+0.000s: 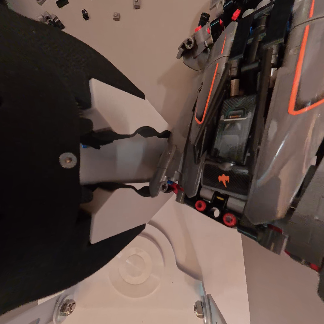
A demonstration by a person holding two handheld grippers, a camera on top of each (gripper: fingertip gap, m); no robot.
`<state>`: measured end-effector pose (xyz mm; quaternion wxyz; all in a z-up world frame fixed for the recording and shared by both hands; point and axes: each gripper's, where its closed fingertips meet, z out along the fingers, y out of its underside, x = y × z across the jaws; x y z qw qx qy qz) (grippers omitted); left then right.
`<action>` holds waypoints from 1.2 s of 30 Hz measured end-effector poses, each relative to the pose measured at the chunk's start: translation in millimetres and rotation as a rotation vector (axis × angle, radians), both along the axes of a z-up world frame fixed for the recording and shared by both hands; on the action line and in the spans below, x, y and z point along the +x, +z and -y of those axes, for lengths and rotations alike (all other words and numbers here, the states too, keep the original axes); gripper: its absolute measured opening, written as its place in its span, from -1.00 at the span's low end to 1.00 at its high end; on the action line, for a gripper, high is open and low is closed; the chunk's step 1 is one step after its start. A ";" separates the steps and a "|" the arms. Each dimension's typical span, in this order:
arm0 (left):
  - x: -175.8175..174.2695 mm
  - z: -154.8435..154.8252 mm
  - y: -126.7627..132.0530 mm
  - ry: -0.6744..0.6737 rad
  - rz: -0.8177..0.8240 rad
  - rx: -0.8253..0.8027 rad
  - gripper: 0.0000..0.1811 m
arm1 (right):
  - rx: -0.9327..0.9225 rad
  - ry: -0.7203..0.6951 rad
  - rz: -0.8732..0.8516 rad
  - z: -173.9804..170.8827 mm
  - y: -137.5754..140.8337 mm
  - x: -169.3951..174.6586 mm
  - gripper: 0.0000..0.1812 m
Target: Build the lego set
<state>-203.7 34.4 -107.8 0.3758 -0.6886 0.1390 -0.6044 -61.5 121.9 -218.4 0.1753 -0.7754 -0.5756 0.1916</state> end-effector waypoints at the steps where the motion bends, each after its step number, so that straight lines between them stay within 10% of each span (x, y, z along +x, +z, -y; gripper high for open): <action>1: -2.0 -0.5 -1.5 -0.002 0.004 -0.007 -0.50 | -0.001 -0.001 0.000 0.4 0.0 -0.9 -0.41; 22: -18.3 -9.6 -53.5 -0.025 -0.115 -0.162 -0.48 | 0.051 -0.026 0.146 4.7 11.4 16.3 -0.44; 30: -46.6 -23.1 -39.7 0.155 -0.269 -0.036 -0.46 | -0.009 0.229 -0.078 62.1 57.6 -25.5 -0.53; 36: -6.8 -11.6 -17.0 0.029 -0.396 0.113 -0.46 | 0.007 0.391 0.020 90.9 44.6 -30.1 -0.62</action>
